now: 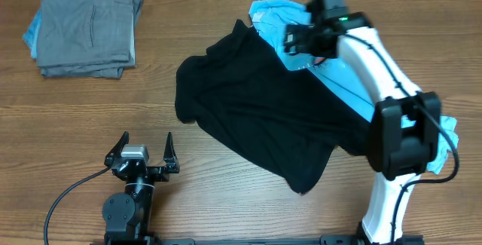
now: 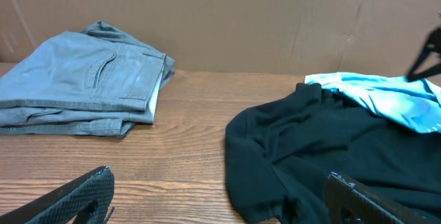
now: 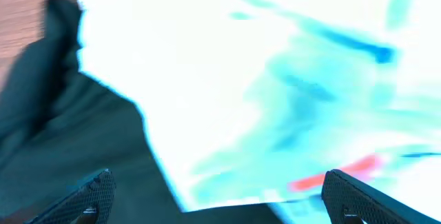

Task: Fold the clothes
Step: 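Lift the black shirt with the right gripper and drag it leftward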

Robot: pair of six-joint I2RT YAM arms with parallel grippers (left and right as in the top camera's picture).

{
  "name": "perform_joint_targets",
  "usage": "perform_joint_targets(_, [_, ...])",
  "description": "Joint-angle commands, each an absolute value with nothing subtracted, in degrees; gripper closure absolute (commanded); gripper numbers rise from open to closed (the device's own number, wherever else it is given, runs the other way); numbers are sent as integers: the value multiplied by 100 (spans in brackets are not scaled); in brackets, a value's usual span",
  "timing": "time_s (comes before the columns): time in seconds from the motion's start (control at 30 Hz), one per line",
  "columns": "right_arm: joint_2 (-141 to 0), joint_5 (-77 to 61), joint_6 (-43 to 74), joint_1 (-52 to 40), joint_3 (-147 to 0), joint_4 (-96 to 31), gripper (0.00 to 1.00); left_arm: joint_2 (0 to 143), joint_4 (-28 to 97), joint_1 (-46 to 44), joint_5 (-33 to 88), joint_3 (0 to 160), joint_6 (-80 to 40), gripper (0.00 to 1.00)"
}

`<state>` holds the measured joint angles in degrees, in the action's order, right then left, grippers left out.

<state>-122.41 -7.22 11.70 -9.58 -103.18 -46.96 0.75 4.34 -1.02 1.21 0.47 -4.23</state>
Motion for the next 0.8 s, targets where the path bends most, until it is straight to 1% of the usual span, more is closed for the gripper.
perform_joint_targets(0.0, [-12145,-799,869,-917,-10320,-4687,0,25,443,-56,104,27,-318,0])
perform_joint_targets(0.33, [-12801,-794,860,-904,-10309,-4685,0,25,443,-56,104,27,-318,0])
perform_joint_targets(0.43, [-13004,-781,698,-897,-10309,-4689,0,25,443,-56,104,27,-318,0])
perform_joint_targets(0.53, [-13150,-554,696,-897,-10309,-4678,0,25,445,-56,104,27,-318,0])
perform_joint_targets(0.57, [-13179,-434,698,-897,-10309,-4672,2,25,443,-56,104,27,-318,0])
perform_joint_targets(0.6, [-13198,-318,698,-897,-10307,-4663,6,25,443,-56,104,27,-318,0])
perform_joint_targets(0.63, [-13214,-217,698,-897,-10309,-4646,14,25,443,-56,104,27,-318,0])
perform_joint_targets(0.7, [-13214,1,703,-891,-10307,-4595,36,25,443,-56,104,27,-318,0])
perform_joint_targets(0.73, [-13214,84,703,-886,-10309,-4574,46,25,443,-56,104,27,-318,1])
perform_joint_targets(0.77, [-13214,209,705,-878,-10309,-4556,52,25,443,-56,104,27,-318,0])
